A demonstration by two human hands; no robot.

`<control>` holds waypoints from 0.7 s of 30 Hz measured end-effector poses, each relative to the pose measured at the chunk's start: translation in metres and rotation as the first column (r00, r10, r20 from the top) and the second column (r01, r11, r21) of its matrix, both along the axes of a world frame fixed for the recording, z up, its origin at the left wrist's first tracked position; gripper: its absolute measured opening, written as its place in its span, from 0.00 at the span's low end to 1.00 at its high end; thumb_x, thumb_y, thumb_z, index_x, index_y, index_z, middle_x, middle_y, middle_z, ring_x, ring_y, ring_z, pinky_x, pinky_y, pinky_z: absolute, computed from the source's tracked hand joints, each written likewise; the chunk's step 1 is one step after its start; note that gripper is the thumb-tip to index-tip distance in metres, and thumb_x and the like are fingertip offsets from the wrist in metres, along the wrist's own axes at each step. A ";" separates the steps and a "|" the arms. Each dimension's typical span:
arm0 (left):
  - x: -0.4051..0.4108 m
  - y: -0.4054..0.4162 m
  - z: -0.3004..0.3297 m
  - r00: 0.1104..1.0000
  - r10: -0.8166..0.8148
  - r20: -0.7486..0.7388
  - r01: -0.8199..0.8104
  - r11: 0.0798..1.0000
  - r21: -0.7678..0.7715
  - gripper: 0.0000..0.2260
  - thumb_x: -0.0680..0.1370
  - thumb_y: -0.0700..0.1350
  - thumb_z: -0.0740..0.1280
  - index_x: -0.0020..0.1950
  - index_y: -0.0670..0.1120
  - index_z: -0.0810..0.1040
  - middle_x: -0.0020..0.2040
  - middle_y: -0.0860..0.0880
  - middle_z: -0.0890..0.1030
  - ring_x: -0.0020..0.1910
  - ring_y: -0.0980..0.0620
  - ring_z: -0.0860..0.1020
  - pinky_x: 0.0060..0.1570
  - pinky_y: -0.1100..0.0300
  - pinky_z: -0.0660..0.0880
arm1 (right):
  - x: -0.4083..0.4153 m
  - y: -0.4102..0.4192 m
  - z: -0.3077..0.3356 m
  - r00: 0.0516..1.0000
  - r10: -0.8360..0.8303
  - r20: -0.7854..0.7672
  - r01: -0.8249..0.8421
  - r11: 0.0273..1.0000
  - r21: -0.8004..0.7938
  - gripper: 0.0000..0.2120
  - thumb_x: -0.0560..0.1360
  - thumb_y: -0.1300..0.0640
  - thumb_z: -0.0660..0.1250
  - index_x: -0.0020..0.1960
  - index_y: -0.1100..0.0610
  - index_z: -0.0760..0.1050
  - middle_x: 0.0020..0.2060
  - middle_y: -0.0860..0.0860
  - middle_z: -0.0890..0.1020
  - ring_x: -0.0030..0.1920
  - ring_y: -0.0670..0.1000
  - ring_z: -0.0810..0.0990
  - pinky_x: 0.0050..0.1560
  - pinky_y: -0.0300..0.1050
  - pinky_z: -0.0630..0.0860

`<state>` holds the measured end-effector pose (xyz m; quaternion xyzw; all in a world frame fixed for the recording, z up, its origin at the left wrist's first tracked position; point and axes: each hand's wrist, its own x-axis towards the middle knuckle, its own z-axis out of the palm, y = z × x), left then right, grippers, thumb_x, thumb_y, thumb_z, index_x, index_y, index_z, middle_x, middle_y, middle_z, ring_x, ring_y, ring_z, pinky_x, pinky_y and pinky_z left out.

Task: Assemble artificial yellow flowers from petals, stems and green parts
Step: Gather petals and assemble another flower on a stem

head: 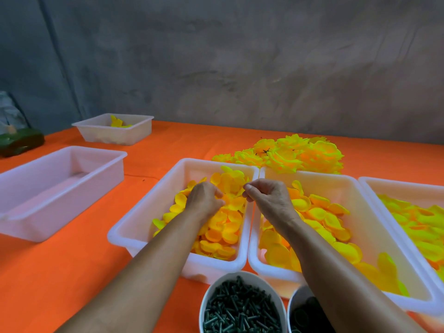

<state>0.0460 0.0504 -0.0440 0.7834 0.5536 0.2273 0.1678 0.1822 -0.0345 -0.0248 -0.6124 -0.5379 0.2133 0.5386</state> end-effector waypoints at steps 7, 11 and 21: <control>-0.002 -0.018 0.018 0.736 -0.015 0.677 -0.122 0.980 0.155 0.10 0.69 0.30 0.70 0.39 0.45 0.77 0.35 0.47 0.79 0.37 0.47 0.78 0.44 0.54 0.77 | 0.000 -0.002 0.001 1.000 -0.010 0.017 0.010 1.000 -0.015 0.18 0.71 0.57 0.73 0.59 0.62 0.78 0.52 0.55 0.82 0.51 0.54 0.81 0.54 0.53 0.78; -0.002 -0.029 0.025 0.543 -0.116 0.832 0.019 0.992 0.126 0.15 0.70 0.28 0.70 0.39 0.48 0.73 0.36 0.49 0.77 0.38 0.53 0.75 0.41 0.56 0.77 | -0.003 -0.007 0.006 0.992 0.128 -0.017 -0.128 0.992 0.009 0.09 0.70 0.58 0.74 0.49 0.54 0.80 0.40 0.41 0.82 0.40 0.42 0.80 0.43 0.40 0.75; 0.002 -0.034 0.028 0.399 -0.160 0.903 0.222 0.972 0.074 0.10 0.72 0.28 0.69 0.42 0.43 0.76 0.36 0.45 0.77 0.33 0.58 0.77 0.33 0.66 0.77 | 0.001 -0.004 0.004 0.916 0.207 -0.343 -0.195 0.978 0.070 0.06 0.76 0.63 0.65 0.45 0.59 0.81 0.37 0.53 0.84 0.37 0.45 0.81 0.39 0.36 0.77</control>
